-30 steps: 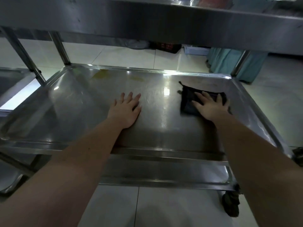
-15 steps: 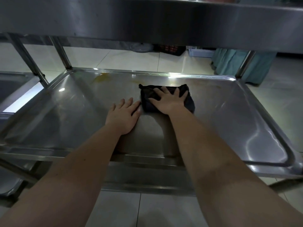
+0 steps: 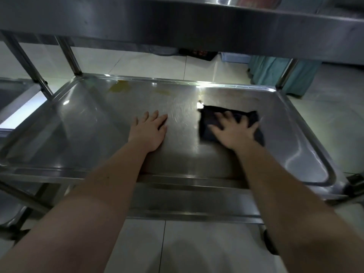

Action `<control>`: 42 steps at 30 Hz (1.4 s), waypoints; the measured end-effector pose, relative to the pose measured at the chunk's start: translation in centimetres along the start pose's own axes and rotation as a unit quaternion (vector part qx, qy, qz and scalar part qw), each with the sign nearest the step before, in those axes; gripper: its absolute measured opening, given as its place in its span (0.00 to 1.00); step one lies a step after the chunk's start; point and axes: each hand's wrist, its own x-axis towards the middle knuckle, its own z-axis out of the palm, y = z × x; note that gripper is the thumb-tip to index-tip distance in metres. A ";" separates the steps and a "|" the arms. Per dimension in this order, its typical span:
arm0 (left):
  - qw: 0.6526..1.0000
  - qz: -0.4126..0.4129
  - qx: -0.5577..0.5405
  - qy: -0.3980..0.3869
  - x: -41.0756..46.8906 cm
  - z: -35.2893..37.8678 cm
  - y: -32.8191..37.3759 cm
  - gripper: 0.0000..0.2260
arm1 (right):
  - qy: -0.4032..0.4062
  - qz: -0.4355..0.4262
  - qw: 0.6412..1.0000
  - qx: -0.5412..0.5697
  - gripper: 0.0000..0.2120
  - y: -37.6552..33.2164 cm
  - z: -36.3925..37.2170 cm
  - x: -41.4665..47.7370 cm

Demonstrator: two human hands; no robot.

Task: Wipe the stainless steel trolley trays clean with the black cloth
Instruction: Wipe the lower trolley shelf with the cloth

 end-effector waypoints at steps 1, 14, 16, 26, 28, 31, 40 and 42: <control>1.000 -0.001 -0.017 0.006 -0.1 -0.2 0.0 0.22 | -0.008 -0.032 0.999 -0.007 0.35 -2.6 0.7 -1.3; 0.962 0.192 -0.172 0.086 -6.4 -2.5 3.0 0.15 | -0.058 -0.192 0.969 0.147 0.29 1.9 -1.2 -7.2; 0.958 0.235 -0.132 0.099 -7.2 -1.5 4.3 0.15 | 0.015 -0.187 0.975 0.120 0.22 1.9 0.0 -7.6; 0.965 0.221 -0.011 0.139 -6.5 -5.7 5.2 0.13 | 0.138 -0.158 0.967 0.144 0.14 -0.5 -4.5 -9.7; 0.944 0.259 -0.005 0.204 -8.0 -7.7 5.5 0.11 | 0.163 -0.179 0.951 0.192 0.11 -0.2 -6.2 -11.9; 0.913 0.309 -0.007 0.267 -11.5 -9.2 6.0 0.10 | 0.139 -0.231 0.931 0.246 0.11 0.7 -8.1 -16.1; 0.884 0.389 -0.037 0.257 -19.8 -1.7 5.3 0.08 | 0.054 -0.269 0.945 0.176 0.10 4.5 -1.5 -24.0; 0.887 0.393 -0.042 0.237 -20.6 1.0 5.1 0.07 | 0.041 -0.279 0.942 0.182 0.08 5.0 1.3 -24.5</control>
